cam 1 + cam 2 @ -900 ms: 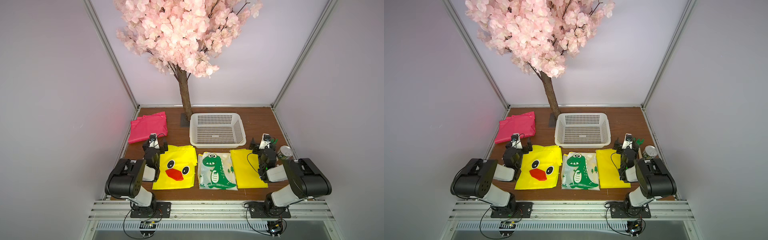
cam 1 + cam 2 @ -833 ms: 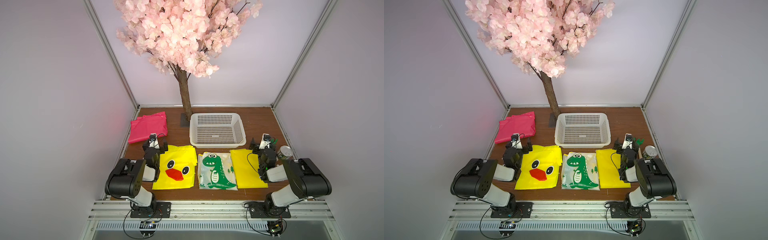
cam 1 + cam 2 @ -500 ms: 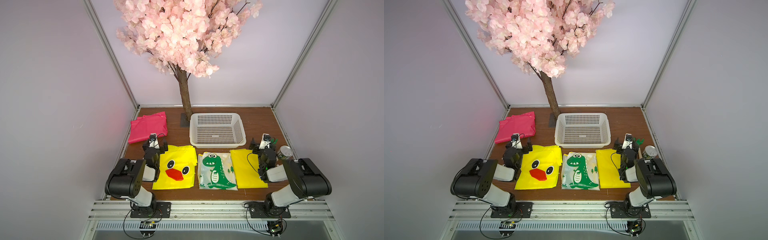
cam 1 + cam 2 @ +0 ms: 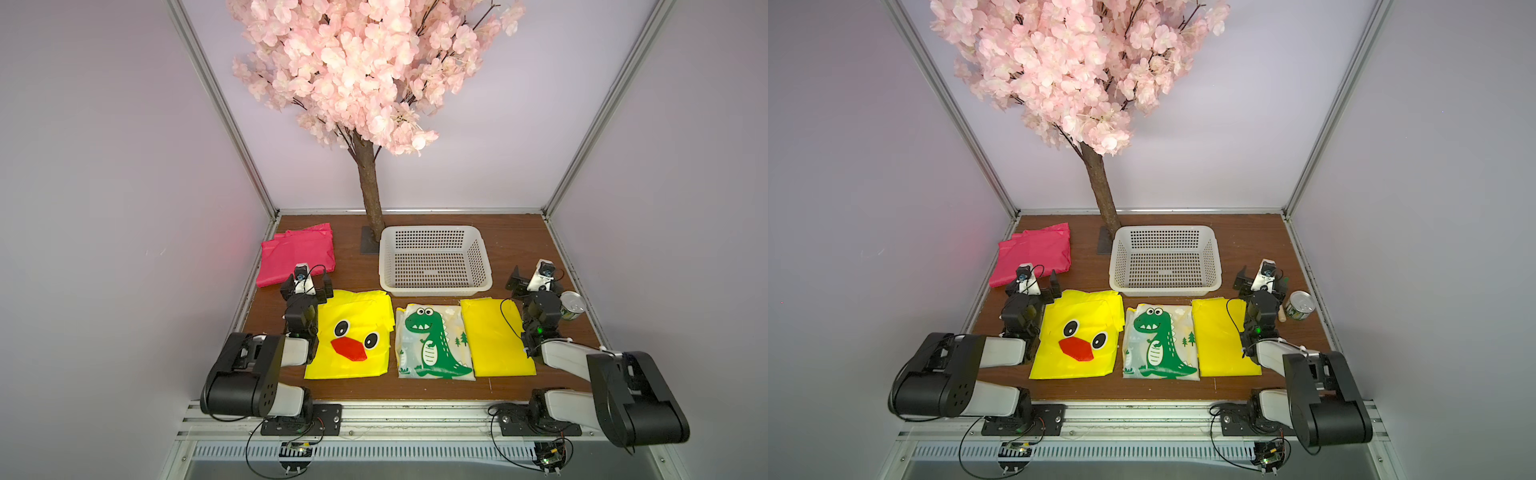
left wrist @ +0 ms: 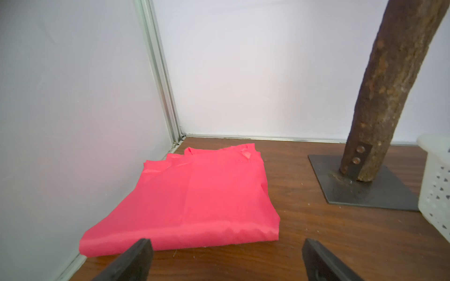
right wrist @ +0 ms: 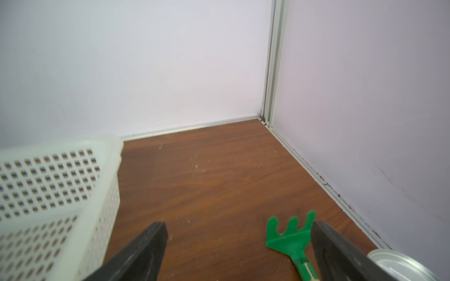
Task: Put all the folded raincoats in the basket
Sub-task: Pick up the raincoat from the center of the board.
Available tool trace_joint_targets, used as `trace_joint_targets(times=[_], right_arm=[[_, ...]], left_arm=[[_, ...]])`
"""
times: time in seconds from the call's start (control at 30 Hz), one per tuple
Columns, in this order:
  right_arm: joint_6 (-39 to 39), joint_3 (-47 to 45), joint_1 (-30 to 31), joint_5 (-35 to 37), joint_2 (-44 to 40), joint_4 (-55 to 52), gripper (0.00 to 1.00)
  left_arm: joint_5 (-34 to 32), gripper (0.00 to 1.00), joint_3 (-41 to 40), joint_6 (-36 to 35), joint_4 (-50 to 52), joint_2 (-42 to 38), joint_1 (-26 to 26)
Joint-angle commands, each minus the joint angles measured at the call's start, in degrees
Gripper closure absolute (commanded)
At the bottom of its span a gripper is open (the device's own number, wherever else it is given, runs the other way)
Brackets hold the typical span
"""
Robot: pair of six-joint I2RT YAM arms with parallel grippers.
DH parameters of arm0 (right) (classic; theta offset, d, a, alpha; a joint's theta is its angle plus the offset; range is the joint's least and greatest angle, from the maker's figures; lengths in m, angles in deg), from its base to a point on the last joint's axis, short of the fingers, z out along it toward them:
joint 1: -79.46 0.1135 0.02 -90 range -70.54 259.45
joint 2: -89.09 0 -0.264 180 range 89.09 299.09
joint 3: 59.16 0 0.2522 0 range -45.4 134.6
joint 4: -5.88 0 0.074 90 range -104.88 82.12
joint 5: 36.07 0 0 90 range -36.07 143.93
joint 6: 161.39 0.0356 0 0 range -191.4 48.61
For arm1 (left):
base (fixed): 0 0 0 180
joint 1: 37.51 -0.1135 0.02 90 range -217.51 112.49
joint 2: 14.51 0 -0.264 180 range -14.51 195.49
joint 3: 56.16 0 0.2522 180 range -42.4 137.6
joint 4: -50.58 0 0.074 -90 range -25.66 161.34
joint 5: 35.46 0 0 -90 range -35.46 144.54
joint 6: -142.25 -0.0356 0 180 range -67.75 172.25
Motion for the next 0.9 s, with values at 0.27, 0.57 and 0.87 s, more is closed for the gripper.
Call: trace_joint_targets(times=[0.27, 0.57, 0.87], right_arm=[[26.03, 10.85, -0.42, -4.04, -15.34, -38.82, 0.00], [31.31, 15.76, -0.28, -27.24, -25.61, -60.50, 0.06], [34.94, 18.36, 8.20, -41.23, -27.91, -76.25, 0.09]], left_arm=[[-6.43, 0.00, 14.35, 15.29, 41.00, -21.18, 2.44], [13.69, 0.00, 23.76, 32.06, 69.49, -25.28, 5.31], [28.61, 0.00, 24.35, 36.01, 85.20, -31.74, 12.22]])
